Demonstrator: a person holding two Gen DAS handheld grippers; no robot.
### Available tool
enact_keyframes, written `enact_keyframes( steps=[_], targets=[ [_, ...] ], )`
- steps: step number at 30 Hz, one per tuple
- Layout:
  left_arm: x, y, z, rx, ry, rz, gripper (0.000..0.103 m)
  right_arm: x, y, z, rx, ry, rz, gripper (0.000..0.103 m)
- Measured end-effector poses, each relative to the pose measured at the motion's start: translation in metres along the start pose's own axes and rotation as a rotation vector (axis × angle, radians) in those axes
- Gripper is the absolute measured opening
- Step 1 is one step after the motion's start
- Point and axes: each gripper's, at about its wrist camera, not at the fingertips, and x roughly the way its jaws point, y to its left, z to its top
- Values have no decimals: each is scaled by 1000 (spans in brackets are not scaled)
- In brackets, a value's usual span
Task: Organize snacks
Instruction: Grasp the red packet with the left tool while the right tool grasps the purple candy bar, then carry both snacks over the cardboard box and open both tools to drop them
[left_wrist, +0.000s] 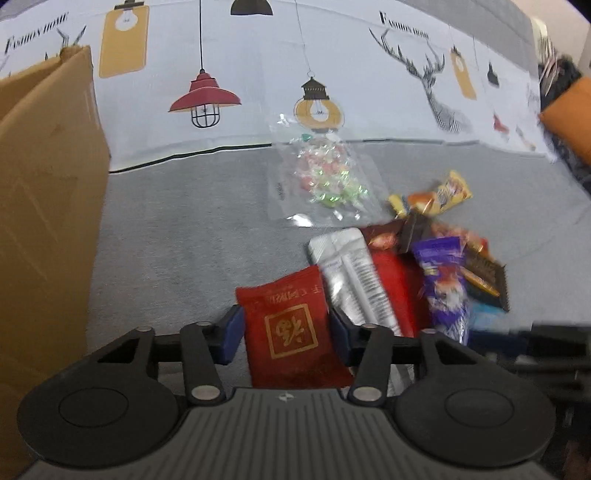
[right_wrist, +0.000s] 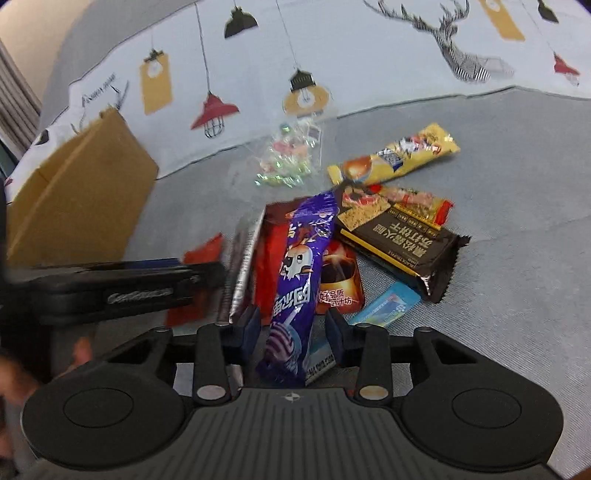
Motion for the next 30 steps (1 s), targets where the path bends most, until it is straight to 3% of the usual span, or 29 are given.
enact_keyframes(
  steps=[1,2,5,7,9,11,13,14,15,16,19,20,23,27,30],
  targets=[
    [-2,-1,0,14,8,1,45,1,0,1,1,0,-2,38],
    [-7,-1,-1,19,19,-13,41,1,0,2,-3,-7,-9,23],
    [-18,1,-7,18,48,-46,42,-9,-4,-1,18,-40,-43,24],
    [-14,2,-12,15,89,-48,74,-13,-8,-4,24,-41,-52,24],
    [-8,2,-17,28,66,-46,80,-14,-9,-5,32,-40,-50,24],
    [-4,-6,-19,83,43,2,81,-13,-7,-6,31,-41,-47,24],
    [-3,-8,-20,77,17,22,76,-9,-4,-6,27,-32,-40,27],
    [-4,-7,-21,71,1,27,69,-7,-2,-6,19,-26,-38,29],
    [-7,-6,-22,70,-22,30,52,-4,0,-6,5,-18,-42,34],
    [-8,-3,-20,50,-21,18,50,-2,2,-5,-6,-15,-48,34],
    [-11,2,-16,29,-8,-4,47,0,4,-4,-25,-15,-53,32],
    [-13,3,-15,21,-1,-10,47,0,4,-3,-26,-19,-57,24],
    [-24,3,-12,-4,3,-47,47,-3,0,-2,-11,-32,-61,24],
    [-47,-9,-4,46,-54,-71,47,-12,-4,0,19,-57,-68,24],
    [-55,-10,-2,40,-43,-126,47,-18,-2,5,27,-82,-61,24]
  ],
)
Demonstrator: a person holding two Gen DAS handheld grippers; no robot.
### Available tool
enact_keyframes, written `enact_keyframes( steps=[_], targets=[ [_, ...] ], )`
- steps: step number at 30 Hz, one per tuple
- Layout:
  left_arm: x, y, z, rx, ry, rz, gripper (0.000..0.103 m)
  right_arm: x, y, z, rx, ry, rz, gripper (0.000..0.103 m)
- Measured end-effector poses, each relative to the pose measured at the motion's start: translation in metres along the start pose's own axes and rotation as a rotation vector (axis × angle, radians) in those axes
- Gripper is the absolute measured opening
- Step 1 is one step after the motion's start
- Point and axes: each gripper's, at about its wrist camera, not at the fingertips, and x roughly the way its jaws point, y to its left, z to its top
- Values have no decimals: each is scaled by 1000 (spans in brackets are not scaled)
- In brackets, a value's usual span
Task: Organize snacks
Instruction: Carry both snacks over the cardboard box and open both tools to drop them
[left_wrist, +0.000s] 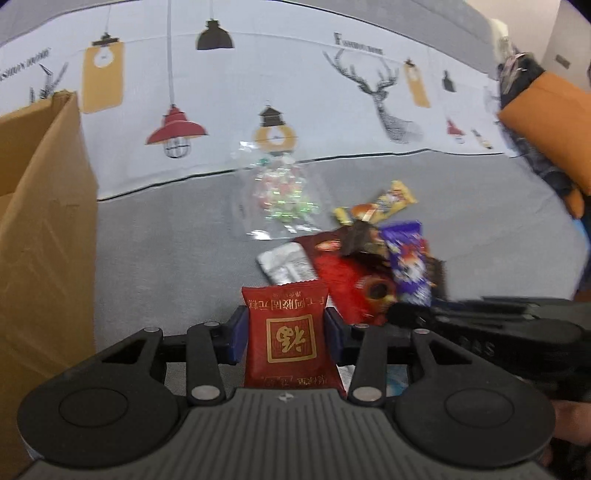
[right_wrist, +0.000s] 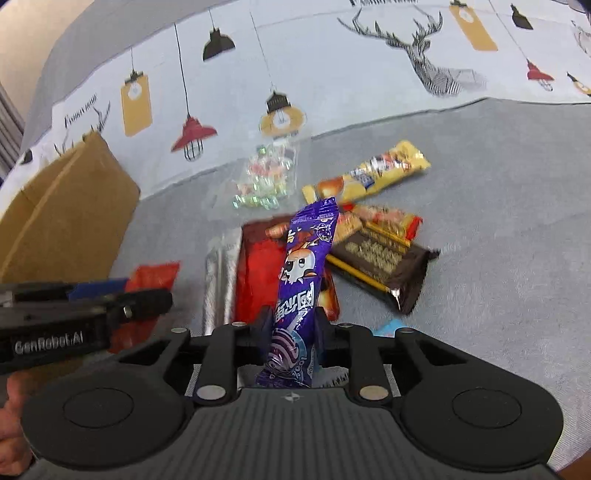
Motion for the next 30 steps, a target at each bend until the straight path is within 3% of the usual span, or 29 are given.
enact_keyframes(
  steps=[7,10,14,20,25,30],
  targets=[
    [-57,-2,5,18,-86,-12,48,-28,24,9,-51,-102,-4,24],
    [-88,5,6,-5,-116,-2,48,-49,49,6,-120,-170,-37,24],
    [-132,15,9,-27,-172,29,48,-85,79,4,-102,-230,-20,24],
    [-217,35,8,-66,-307,61,48,-142,139,3,-77,-323,57,24],
    [-298,56,3,-97,-452,93,48,-190,207,1,-191,-417,116,24],
    [-347,72,-2,-124,-541,94,48,-219,257,6,-302,-446,178,24]
  ],
)
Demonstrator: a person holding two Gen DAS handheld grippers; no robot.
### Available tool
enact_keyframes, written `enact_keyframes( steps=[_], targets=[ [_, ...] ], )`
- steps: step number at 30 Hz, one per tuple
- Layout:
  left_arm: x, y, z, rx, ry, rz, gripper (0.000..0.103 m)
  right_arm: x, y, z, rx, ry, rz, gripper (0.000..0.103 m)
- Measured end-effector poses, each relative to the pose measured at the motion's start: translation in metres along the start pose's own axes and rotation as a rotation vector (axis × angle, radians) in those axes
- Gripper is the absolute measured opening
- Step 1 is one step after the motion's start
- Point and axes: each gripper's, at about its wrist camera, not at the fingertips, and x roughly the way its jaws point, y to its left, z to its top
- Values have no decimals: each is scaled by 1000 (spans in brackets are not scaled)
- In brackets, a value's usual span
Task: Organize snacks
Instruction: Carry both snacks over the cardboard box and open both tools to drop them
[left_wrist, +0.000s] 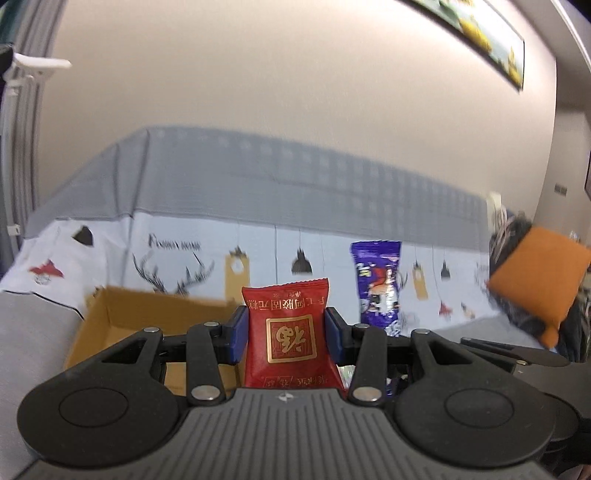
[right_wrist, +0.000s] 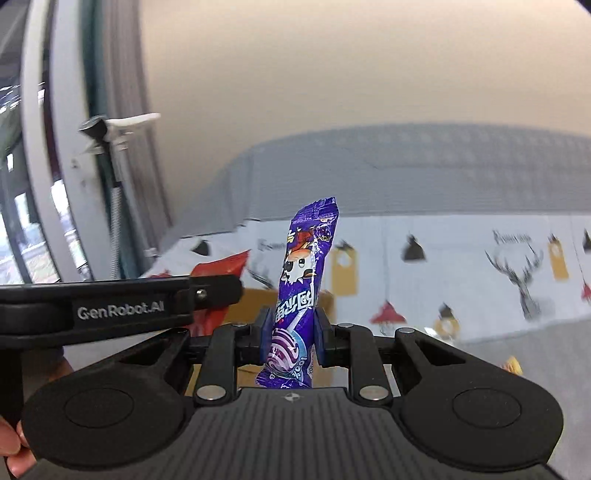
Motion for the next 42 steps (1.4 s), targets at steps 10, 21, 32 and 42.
enact_keyframes(
  steps=[10,21,32,42],
  targets=[
    [5,49,-5,-72,-15,28,48,24,42,20,-95,53,44,24],
    [87,123,-61,-148,153,107,48,115,47,-21,-67,253,37,24],
    [136,179,-111,-158,322,148,48,194,44,-71,-69,434,45,24],
    [162,202,-133,-170,429,208,48,243,61,-111,-109,571,106,24]
  ],
)
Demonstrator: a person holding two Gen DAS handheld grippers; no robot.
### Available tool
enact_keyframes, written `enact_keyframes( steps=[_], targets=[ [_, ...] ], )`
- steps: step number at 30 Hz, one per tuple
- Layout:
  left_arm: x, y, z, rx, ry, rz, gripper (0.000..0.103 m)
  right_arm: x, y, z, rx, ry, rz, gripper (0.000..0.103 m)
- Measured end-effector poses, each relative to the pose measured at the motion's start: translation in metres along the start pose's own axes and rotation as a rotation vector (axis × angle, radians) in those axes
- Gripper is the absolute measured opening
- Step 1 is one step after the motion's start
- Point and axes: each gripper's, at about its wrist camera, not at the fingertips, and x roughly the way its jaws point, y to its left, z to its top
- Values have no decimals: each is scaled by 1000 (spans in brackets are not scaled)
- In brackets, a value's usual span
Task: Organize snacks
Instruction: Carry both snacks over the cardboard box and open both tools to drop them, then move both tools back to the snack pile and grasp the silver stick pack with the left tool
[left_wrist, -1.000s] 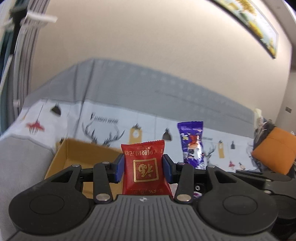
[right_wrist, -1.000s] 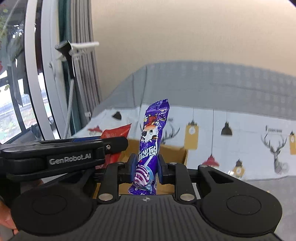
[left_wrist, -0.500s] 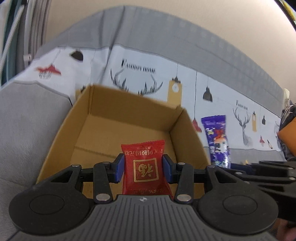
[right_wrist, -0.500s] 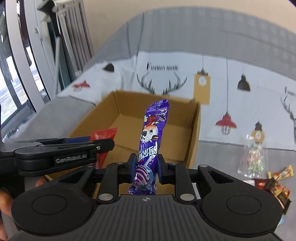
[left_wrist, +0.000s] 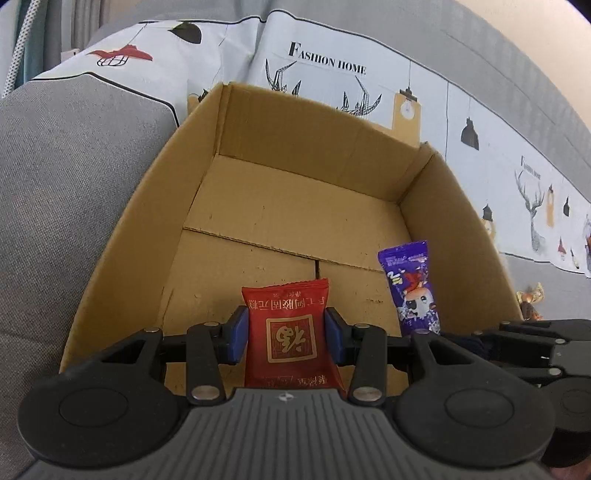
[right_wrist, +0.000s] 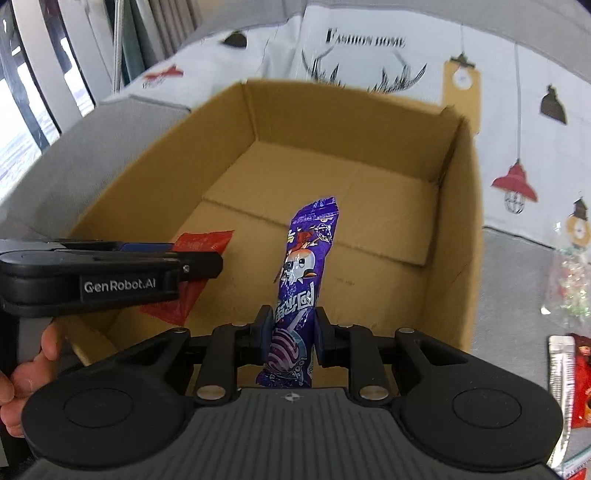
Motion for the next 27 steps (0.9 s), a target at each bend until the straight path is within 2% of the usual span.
enact_keyframes(
  steps=[5,6,7,8,9,10,12,15,20,24,27],
  targets=[
    [1,-7,-1,34,-5,46,48,8,-3,-4,-1,-2,25,25],
    [1,-9,-1,37,2,52,50,8,-5,-4,12,-7,36,32],
    [2,-12,-2,41,12,63,56,7,-8,-4,38,-13,61,44],
    [1,-15,-2,45,22,88,63,5,-11,-4,56,-21,104,64],
    [-1,-17,-1,43,23,101,84,2,-11,-5,63,-33,145,74],
    [-5,-20,1,43,21,114,97,-2,-8,-6,47,-42,147,77],
    [-18,-26,3,52,-4,118,98,-14,-1,-9,11,-81,122,82],
    [-38,-41,8,59,-16,118,101,-34,-3,-12,23,-127,132,88],
    [-75,-70,4,97,-46,73,103,-82,-30,-24,92,-190,132,91],
    [-103,-90,-7,94,-39,-1,103,-133,-51,-45,77,-237,117,93],
    [-119,-113,-17,108,-85,2,103,-169,-69,-69,66,-298,72,100]
  ],
)
